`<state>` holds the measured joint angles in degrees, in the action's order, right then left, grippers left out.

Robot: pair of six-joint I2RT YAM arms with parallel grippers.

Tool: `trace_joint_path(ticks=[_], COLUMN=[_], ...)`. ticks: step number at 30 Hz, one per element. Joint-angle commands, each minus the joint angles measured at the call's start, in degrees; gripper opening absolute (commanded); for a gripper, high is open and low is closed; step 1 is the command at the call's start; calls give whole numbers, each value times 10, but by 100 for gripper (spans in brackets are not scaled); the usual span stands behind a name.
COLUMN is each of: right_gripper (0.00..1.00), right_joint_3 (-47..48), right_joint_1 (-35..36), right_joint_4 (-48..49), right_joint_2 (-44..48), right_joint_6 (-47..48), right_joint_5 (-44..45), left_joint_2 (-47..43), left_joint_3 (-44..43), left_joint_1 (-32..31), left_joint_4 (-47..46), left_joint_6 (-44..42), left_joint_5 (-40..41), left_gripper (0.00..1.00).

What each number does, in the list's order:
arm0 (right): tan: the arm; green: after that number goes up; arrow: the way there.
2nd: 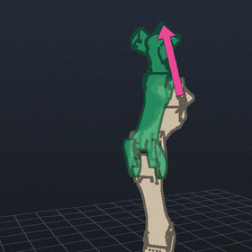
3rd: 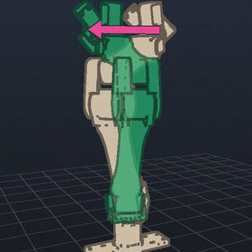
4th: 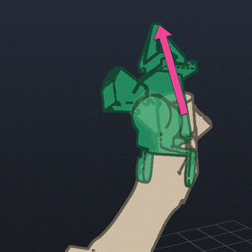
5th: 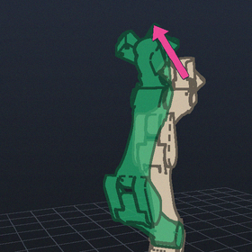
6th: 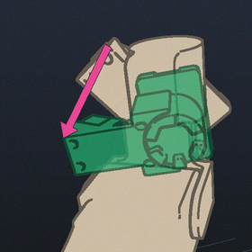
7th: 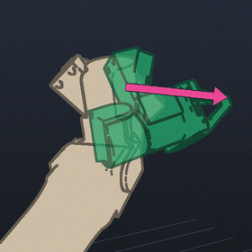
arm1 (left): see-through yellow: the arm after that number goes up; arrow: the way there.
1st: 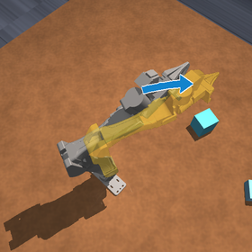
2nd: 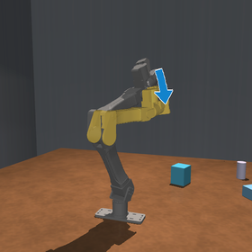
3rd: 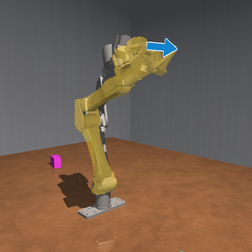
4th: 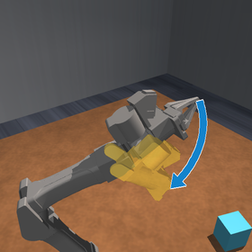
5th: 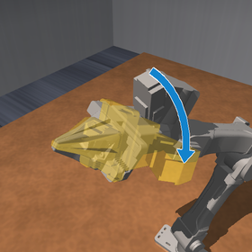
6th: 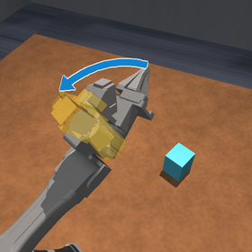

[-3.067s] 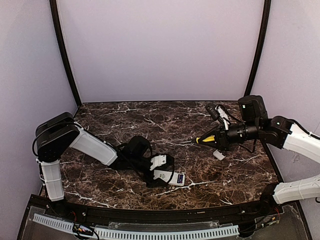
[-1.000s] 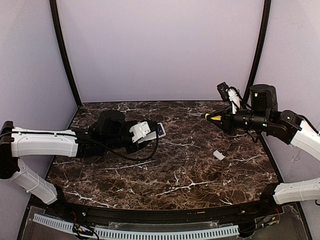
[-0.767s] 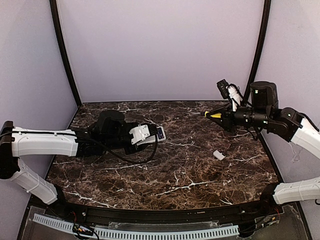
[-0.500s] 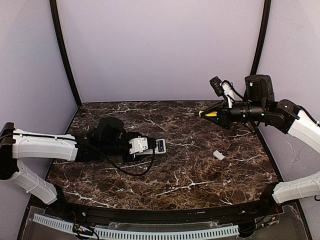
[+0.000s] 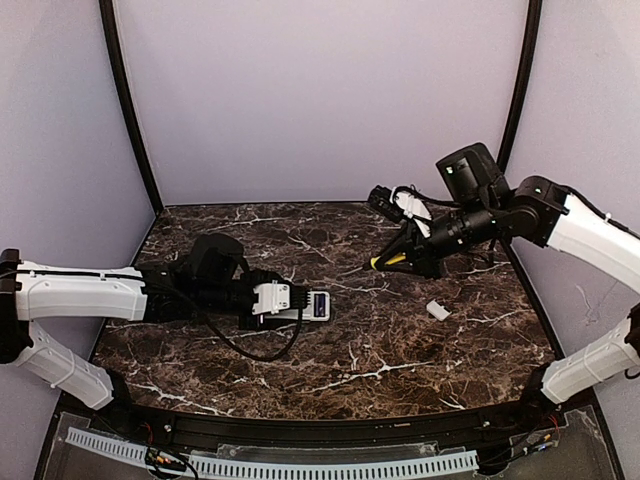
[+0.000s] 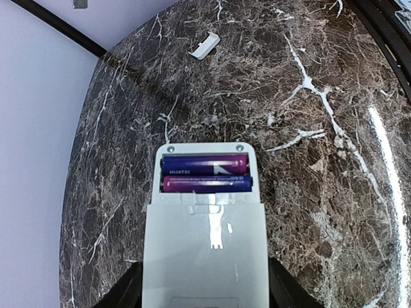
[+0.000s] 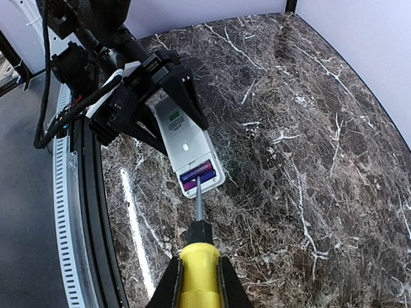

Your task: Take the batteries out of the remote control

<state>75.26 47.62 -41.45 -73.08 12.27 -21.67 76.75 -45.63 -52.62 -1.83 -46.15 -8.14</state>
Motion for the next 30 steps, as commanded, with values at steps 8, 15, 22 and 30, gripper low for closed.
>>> trace_joint_path(ticks=[8,15,22,30], right_gripper=[0,0,0,0], right_joint_3=[51,79,92,112], right_joint_1=[43,73,88,102], right_joint_4=[-39,-59,-46,-37], right_joint_2=[-49,-99,-115,-141], right_joint_6=[60,72,74,73], right_joint_5=[31,81,114,152], left_joint_2=[-11,-23,-28,-35], left_joint_3=[4,25,32,37], left_joint_1=[-17,-25,-29,-36], left_joint_4=[-7,-40,-44,-47], left_joint_6=[-67,-91,-99,-109], left_joint_5=[33,55,59,74], left_gripper=[0,0,0,0])
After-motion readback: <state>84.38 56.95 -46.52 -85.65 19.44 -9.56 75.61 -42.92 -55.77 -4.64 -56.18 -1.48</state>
